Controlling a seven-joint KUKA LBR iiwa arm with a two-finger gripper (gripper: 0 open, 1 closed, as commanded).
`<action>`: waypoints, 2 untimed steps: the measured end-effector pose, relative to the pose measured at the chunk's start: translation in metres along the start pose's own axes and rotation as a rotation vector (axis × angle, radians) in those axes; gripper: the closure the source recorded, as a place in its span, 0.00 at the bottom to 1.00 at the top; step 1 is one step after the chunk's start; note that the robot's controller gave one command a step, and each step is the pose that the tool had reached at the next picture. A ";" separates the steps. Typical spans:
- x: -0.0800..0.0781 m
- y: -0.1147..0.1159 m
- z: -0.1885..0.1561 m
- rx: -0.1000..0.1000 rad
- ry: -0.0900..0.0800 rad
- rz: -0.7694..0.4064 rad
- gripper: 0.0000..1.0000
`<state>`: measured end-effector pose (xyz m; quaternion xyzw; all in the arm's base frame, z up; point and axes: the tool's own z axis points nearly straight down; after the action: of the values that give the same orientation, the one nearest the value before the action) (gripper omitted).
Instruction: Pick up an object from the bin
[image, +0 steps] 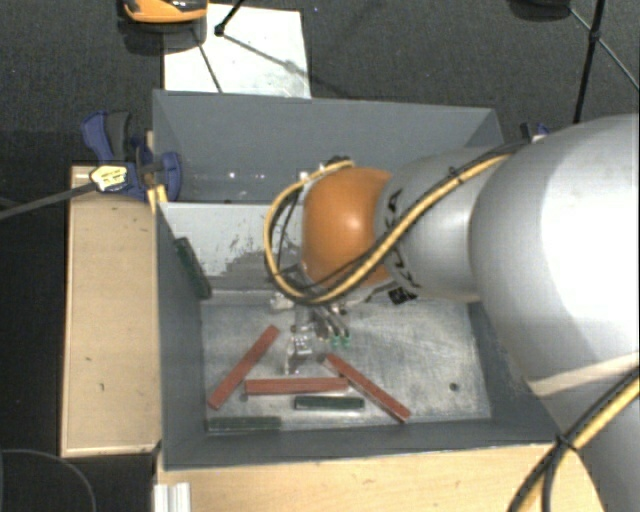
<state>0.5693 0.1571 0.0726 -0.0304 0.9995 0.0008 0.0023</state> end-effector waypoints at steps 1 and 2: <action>0.000 0.000 0.000 0.000 0.000 0.001 0.00; -0.023 0.067 0.000 0.001 -0.002 -0.129 1.00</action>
Offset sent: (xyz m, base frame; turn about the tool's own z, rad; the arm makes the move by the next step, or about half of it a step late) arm 0.0167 0.0684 -0.0026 -0.1315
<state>0.5883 0.2256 0.0732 -0.0949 0.9955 0.0001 0.0032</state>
